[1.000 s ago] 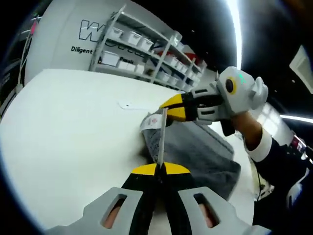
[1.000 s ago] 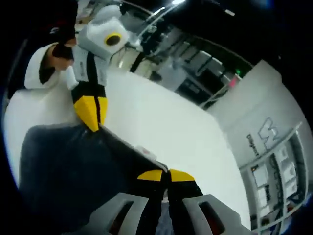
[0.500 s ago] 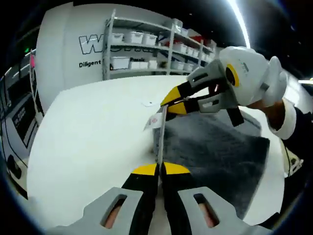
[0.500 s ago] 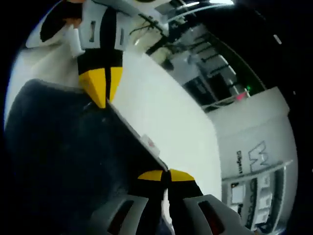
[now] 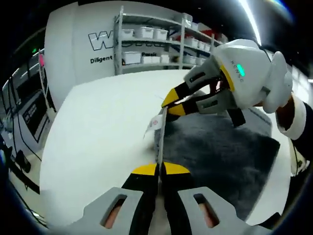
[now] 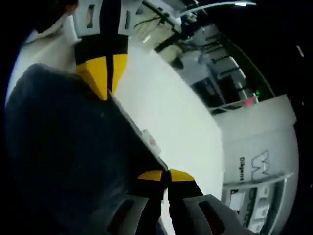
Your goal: Open the folded towel by lifting each exposed corner and separating the folded layers until the towel lies flat within the target outline without major curled edges
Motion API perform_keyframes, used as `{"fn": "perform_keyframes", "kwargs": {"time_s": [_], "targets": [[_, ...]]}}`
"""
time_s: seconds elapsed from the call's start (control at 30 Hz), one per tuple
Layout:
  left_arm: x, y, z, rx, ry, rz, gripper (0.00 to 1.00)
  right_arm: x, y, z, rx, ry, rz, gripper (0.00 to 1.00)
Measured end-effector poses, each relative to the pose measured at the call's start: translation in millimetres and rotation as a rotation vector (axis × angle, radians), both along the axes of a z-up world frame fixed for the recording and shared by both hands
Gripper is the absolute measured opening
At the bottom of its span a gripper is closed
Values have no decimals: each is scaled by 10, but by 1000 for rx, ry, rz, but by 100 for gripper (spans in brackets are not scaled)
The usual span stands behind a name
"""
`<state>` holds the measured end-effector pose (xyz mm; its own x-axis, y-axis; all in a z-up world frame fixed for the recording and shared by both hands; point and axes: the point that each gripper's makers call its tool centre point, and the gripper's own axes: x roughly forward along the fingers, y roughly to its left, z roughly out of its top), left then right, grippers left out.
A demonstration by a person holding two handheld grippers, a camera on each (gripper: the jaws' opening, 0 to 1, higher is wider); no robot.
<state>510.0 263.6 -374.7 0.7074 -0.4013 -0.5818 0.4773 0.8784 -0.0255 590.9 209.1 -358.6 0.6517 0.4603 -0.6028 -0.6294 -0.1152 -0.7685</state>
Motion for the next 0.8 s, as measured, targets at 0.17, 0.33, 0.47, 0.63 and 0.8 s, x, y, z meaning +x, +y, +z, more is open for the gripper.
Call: {"fn": "perform_keyframes", "kwargs": {"time_s": [0.17,0.33,0.47,0.63,0.8], "targets": [[5,129,-10,55,12,23,3,47,235,-22,-3,-39,15,0],[-15,226,-62,91,16,37,3,96,383,-64,-10,-72,25,0],[-16,296,-98,105,26,41,3,165,591,-63,11,-48,35,0],[-30,376,-167,107,49,50,3,175,620,-159,5,-70,47,0],[-52,472,-149,133,44,73,3,232,720,-171,39,-90,46,0]]}}
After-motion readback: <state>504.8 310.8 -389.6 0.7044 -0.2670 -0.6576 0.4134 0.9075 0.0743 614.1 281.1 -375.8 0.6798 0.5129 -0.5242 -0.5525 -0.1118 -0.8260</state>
